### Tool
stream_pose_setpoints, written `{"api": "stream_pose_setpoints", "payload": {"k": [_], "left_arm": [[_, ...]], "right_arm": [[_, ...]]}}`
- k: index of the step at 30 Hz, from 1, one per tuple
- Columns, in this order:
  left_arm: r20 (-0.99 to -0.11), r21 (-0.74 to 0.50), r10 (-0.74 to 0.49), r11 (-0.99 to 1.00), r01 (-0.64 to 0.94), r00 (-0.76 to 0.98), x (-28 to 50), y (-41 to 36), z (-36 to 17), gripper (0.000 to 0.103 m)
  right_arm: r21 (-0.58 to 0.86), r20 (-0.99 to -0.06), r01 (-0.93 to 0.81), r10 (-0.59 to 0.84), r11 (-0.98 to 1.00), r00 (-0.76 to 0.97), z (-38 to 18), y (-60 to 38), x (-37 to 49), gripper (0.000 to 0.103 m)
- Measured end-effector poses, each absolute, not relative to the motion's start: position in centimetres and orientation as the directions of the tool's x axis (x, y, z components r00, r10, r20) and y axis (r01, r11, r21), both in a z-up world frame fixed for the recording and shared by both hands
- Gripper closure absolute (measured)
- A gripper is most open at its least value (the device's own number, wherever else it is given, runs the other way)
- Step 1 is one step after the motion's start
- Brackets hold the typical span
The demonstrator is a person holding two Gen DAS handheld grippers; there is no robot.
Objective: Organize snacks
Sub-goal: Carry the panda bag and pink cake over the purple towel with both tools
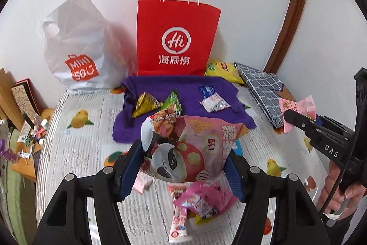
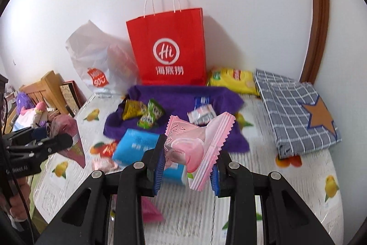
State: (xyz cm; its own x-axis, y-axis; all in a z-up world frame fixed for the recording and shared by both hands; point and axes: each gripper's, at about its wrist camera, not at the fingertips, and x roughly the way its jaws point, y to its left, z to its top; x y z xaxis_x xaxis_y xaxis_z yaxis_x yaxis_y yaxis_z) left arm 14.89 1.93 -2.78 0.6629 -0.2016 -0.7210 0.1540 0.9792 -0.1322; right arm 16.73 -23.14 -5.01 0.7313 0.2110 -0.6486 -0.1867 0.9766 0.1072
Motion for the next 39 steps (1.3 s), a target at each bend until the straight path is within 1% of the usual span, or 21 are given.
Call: {"api": "stream_pose_setpoints", "payload": {"k": [3,9,18,29,39], "left_arm": [[-0.716,-0.126,-0.204,0.978,0.164,0.667,16.1,1.6,-2.3,0.038],[-0.707,-0.120,-0.207,0.977,0.174,0.676,18.8,1.2,-1.3,0.038],[-0.703,-0.113,-0.201,0.979,0.172,0.682,23.2,1.4,-0.8,0.038],[-0.704,-0.168,-0.218,0.976,0.140,0.676,28.7,2.5,-1.7,0.038],[-0.723,-0.137,-0.200,0.980,0.147,0.661,33.6,2.9,-3.8,0.038]], "right_arm": [[0.134,-0.649,-0.175,0.220,0.975,0.728,-4.3,-23.2,18.3,0.070],[0.097,-0.644,-0.155,0.181,0.983,0.743,-3.5,-22.7,21.1,0.070],[0.115,-0.640,-0.151,0.190,0.982,0.744,-3.8,-22.7,25.9,0.070],[0.119,-0.648,-0.155,0.195,0.981,0.736,-4.7,-22.2,31.1,0.070],[0.095,-0.661,-0.169,0.189,0.981,0.726,-6.1,-21.1,35.7,0.070]]}}
